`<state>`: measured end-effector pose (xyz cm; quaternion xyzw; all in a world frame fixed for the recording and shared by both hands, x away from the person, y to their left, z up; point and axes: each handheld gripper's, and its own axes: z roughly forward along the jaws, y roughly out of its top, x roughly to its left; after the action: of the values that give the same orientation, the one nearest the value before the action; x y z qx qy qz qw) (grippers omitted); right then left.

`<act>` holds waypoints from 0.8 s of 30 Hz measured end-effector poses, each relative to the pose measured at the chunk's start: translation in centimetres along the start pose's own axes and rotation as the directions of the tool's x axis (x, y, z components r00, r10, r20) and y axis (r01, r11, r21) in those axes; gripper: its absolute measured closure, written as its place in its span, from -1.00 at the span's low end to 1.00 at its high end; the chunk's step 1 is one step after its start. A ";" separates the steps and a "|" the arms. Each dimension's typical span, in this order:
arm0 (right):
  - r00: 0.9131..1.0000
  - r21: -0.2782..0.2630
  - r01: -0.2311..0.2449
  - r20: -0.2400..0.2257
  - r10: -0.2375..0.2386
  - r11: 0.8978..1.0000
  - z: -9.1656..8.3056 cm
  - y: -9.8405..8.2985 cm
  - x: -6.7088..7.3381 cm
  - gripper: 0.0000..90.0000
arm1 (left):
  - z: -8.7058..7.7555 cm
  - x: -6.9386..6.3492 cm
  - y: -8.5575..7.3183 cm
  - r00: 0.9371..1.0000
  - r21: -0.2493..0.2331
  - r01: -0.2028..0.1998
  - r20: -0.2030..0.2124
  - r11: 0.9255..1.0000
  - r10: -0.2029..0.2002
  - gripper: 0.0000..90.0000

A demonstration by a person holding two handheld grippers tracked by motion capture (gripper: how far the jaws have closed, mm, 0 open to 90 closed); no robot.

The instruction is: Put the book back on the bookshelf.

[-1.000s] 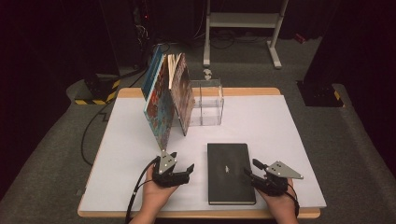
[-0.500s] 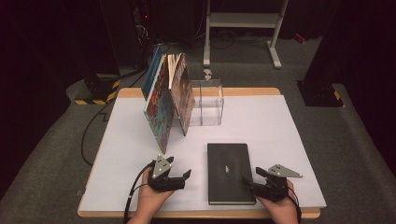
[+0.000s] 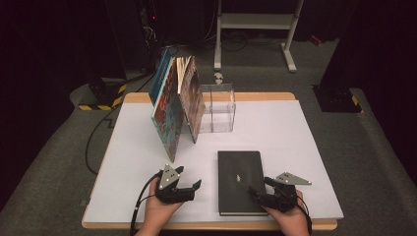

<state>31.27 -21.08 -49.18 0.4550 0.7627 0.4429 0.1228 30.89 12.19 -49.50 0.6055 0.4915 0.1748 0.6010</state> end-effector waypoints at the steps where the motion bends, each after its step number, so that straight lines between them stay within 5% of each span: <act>1: 1.000 0.003 -0.004 -0.002 0.004 1.000 0.1 0.0 0.1 -0.45 | 0.0 0.0 0.0 1.000 0.002 -0.002 0.001 1.000 0.002 -0.61; 24: 0.997 0.041 0.062 -0.055 -0.060 0.997 3.8 2.3 3.0 -0.44 | 0.0 -1.6 -0.4 0.998 0.012 -0.007 0.069 1.000 0.006 -0.57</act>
<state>33.15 -16.14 -48.93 0.4218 0.7885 0.4348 0.1061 30.01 10.82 -49.30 0.6166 0.4695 0.1526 0.6133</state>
